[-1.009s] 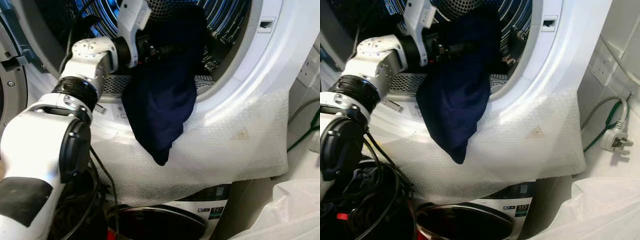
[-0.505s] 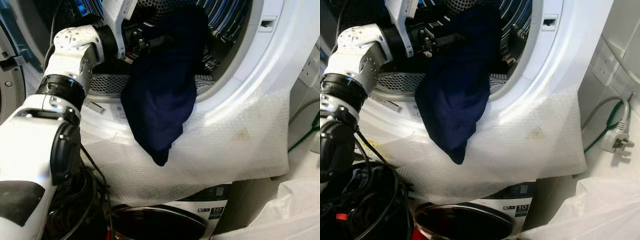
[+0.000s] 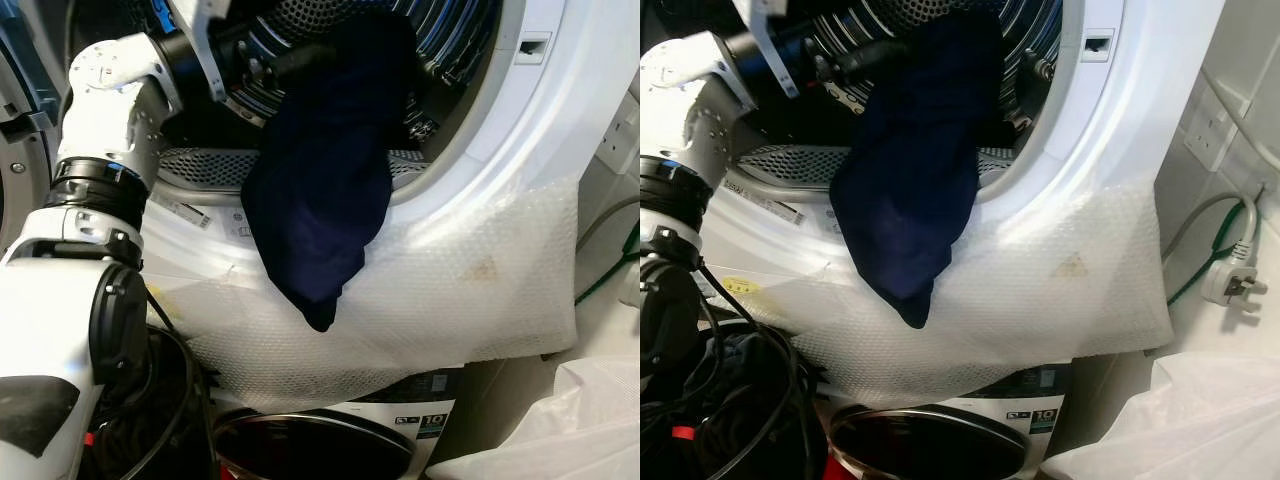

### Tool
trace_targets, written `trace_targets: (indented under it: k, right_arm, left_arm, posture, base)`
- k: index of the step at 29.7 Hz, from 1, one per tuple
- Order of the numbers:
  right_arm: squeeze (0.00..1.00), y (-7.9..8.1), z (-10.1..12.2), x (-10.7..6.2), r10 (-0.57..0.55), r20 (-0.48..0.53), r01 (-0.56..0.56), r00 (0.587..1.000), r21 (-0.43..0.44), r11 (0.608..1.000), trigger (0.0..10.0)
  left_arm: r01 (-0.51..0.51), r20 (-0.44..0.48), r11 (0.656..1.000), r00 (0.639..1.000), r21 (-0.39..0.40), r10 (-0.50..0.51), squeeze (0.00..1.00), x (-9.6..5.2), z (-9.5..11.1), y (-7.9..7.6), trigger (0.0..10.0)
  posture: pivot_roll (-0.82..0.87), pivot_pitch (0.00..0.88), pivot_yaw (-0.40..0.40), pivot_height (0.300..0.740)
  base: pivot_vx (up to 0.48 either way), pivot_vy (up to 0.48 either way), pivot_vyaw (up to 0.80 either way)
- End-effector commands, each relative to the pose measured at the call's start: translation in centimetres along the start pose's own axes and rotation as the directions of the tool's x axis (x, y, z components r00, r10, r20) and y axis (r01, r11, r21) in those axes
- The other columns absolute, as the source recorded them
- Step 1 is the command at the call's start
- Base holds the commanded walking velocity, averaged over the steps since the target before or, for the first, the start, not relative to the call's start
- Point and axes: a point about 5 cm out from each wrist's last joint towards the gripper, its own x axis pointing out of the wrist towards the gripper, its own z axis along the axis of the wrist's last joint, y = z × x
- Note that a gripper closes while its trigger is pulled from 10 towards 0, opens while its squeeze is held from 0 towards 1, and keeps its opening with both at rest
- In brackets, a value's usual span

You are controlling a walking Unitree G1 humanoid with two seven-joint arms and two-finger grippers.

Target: Clothes washing

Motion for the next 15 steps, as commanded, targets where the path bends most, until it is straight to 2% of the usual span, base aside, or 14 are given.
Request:
trace_targets:
  k: [1, 3, 5, 15]
  right_arm:
    - [0.00, 0.4, -0.4, -0.1, 0.003, -0.025, -0.003, 1.000, 0.016, 1.000, 10.0]
    - [0.00, 0.4, -0.4, -0.1, 0.005, -0.026, -0.004, 1.000, 0.017, 1.000, 10.0]
    - [0.00, 0.5, -0.4, -0.1, 0.007, -0.026, -0.006, 1.000, 0.016, 1.000, 10.0]
    - [0.00, 0.6, -0.1, 0.0, 0.006, -0.022, -0.006, 1.000, 0.019, 1.000, 10.0]
  left_arm:
    - [0.004, 0.022, 1.000, 1.000, 0.020, -0.005, 1.00, -0.5, 0.7, 0.1, 10.0]
    - [0.035, 0.024, 0.999, 0.999, 0.024, -0.035, 1.00, -0.7, 0.9, -0.2, 10.0]
    - [0.123, 0.048, 0.992, 0.991, 0.016, -0.124, 1.00, -1.1, 1.4, -1.1, 10.0]
    - [0.246, 0.056, 0.969, 0.968, -0.021, -0.245, 1.00, -2.8, 1.7, -3.5, 10.0]
  posture:
    - [-0.01, 0.000, 0.050, 0.740]
    - [-0.01, 0.000, 0.049, 0.740]
    - [-0.01, 0.000, 0.049, 0.740]
    - [0.00, 0.000, 0.048, 0.740]
  base:
    - [0.000, 0.000, 0.00]
    - [0.000, 0.000, 0.00]
    - [0.000, 0.000, 0.00]
    - [0.000, 0.000, 0.00]
